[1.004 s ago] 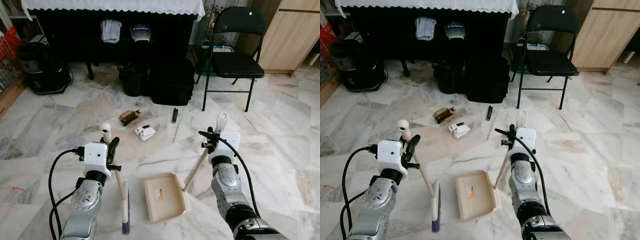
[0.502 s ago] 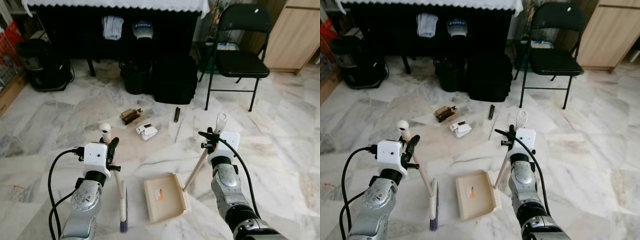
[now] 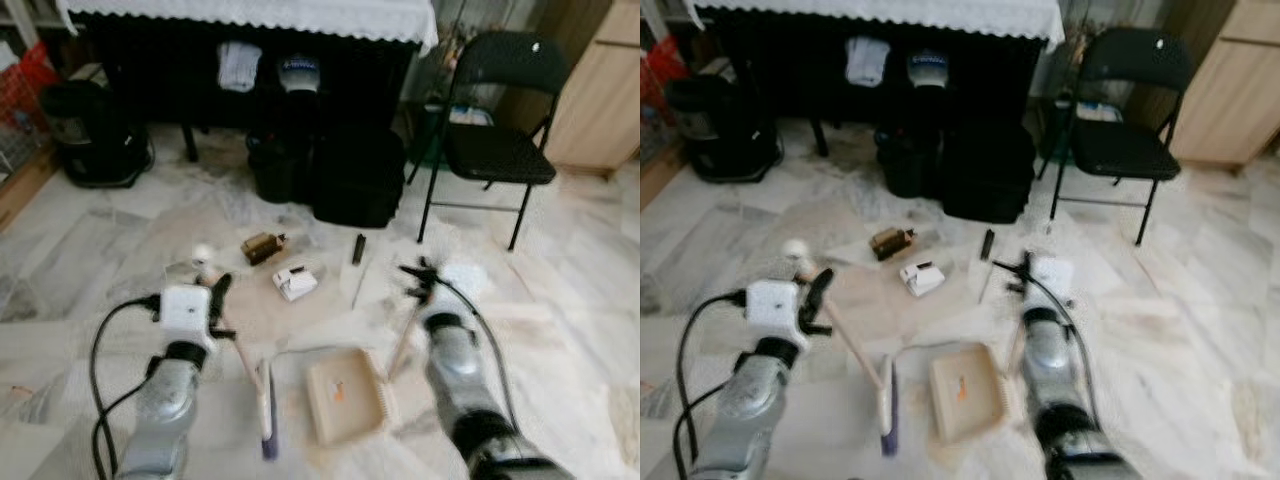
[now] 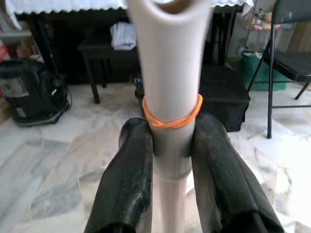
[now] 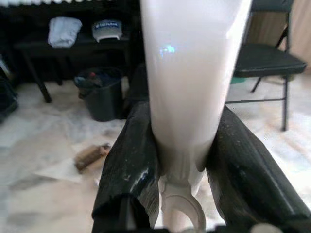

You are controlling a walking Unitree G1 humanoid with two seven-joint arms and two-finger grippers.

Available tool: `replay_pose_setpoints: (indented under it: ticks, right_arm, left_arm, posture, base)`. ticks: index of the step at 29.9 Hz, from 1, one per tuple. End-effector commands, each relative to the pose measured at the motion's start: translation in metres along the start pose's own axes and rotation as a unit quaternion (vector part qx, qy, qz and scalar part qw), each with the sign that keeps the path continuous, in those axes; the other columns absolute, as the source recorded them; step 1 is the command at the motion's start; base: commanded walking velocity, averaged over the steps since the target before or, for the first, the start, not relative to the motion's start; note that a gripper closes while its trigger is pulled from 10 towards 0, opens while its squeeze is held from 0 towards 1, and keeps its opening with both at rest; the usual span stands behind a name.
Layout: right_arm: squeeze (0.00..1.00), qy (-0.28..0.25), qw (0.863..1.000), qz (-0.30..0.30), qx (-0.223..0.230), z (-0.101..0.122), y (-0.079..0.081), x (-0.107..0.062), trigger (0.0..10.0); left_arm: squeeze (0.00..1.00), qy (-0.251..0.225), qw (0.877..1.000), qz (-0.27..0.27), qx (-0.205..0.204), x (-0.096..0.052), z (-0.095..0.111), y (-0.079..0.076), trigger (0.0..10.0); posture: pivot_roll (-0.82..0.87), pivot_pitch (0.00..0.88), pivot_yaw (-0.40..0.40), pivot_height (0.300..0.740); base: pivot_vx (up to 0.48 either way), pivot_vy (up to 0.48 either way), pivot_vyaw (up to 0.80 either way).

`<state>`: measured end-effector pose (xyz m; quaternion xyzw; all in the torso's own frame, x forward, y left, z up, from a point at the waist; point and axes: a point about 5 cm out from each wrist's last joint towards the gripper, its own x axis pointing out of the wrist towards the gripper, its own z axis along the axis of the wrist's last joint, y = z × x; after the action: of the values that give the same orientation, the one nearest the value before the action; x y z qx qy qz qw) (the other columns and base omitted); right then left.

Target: Sweep floor

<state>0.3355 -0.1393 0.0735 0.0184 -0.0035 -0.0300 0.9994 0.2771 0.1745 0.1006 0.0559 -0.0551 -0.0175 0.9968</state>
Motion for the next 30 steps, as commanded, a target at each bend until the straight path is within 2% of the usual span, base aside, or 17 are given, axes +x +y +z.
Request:
replay_pose_setpoints:
  ticks: [1, 17, 30]
  right_arm:
    - [0.00, -0.011, 1.000, -0.017, -0.005, 0.0032, -0.0122, 0.0006, 10.0]
    - [0.00, -0.005, 1.000, -0.009, -0.021, 0.0018, -0.0100, 0.0007, 10.0]
    - [0.00, -0.004, 1.000, -0.011, -0.013, 0.0015, -0.0100, 0.0005, 10.0]
  left_arm:
    - [0.00, -0.018, 1.000, -0.003, 0.001, 0.0021, 0.0072, -0.0031, 10.0]
    - [0.00, -0.018, 1.000, -0.002, 0.001, 0.0024, 0.0068, -0.0029, 10.0]
    - [0.00, -0.018, 1.000, -0.003, 0.001, 0.0022, 0.0068, -0.0031, 10.0]
  posture:
    - [0.13, 0.090, -0.043, 0.740]
    - [0.13, 0.096, -0.042, 0.740]
    - [0.13, 0.096, -0.041, 0.740]
  base:
    - [0.285, 0.000, 0.00]
    - [0.286, 0.000, 0.00]
    - [0.286, 0.000, 0.00]
